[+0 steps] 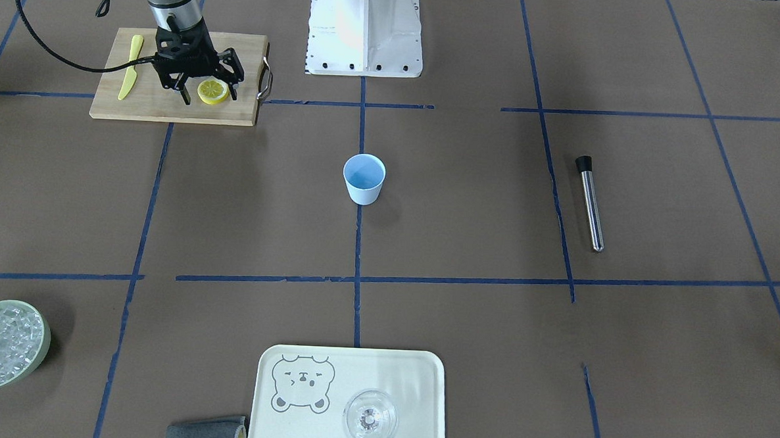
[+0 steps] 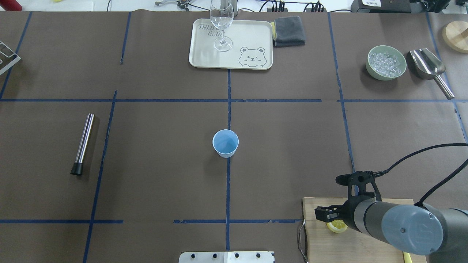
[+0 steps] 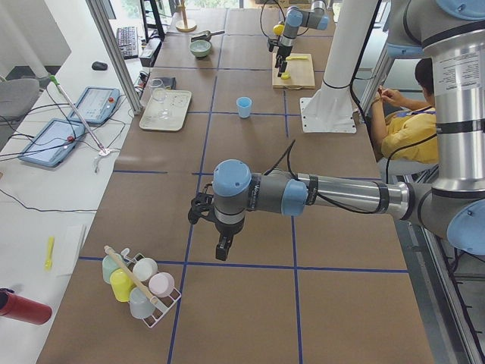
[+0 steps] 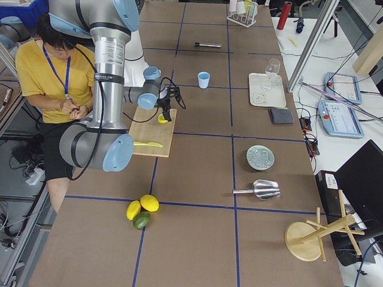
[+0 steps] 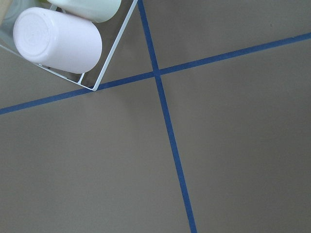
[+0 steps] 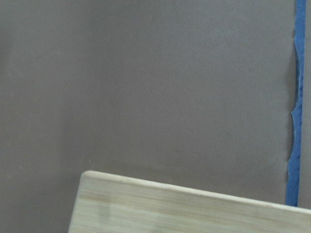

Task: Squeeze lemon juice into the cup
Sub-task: 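Close the right gripper on the yellow lemon slice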

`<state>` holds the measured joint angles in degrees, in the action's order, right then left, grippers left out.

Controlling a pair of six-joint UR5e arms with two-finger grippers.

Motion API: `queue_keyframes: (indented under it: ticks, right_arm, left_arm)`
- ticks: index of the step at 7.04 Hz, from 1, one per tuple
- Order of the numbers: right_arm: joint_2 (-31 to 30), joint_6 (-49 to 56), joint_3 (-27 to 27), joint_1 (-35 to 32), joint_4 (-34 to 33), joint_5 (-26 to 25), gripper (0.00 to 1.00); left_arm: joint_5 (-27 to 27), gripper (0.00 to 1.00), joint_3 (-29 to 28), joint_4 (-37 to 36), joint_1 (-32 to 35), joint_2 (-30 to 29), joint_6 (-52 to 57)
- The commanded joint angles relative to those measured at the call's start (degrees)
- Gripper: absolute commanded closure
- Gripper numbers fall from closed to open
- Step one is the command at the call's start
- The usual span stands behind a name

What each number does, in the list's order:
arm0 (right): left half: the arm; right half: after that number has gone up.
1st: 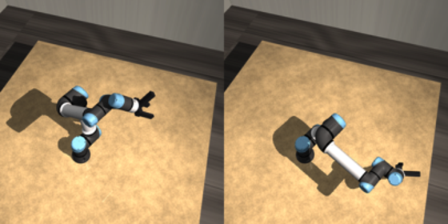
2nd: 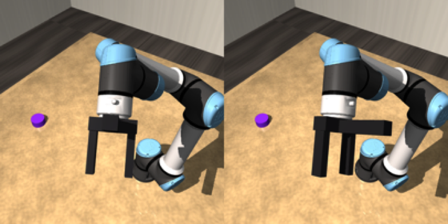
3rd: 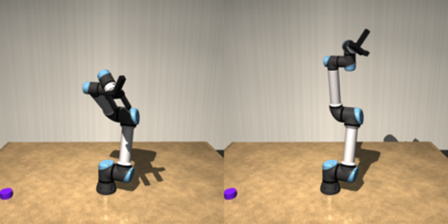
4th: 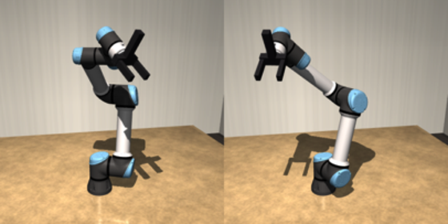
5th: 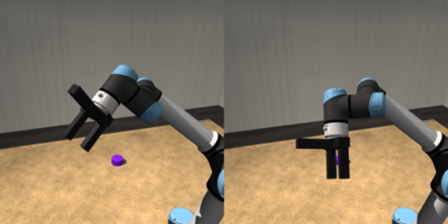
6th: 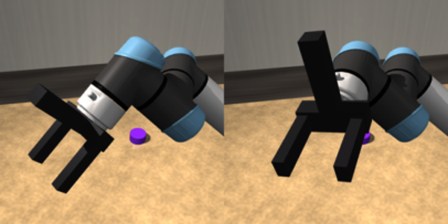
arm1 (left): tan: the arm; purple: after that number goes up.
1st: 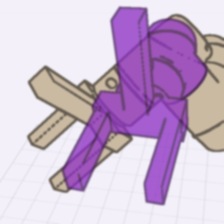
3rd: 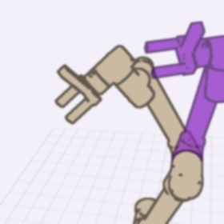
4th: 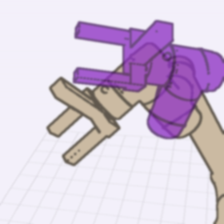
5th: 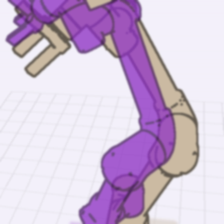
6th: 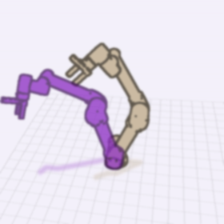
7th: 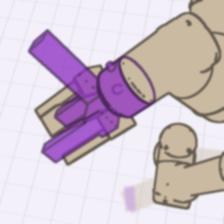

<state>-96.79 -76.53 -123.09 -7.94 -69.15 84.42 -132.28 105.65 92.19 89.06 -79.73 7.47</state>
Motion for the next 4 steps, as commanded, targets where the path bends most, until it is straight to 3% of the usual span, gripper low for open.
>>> queue_keyframes:
  ticks: [1, 4]
  right_arm:
    - [-0.9, -1.2, 0.0, 2.8, -1.4, -1.4, 0.0]
    - [-1.9, -1.2, 0.0, 3.9, -1.4, -1.4, 0.0]
  left_arm:
    - [0.0, 0.0, 0.0, 0.0, 0.1, 0.0, 0.0]
    - [0.0, 0.0, 0.0, 0.1, 0.1, 0.0, 0.0]
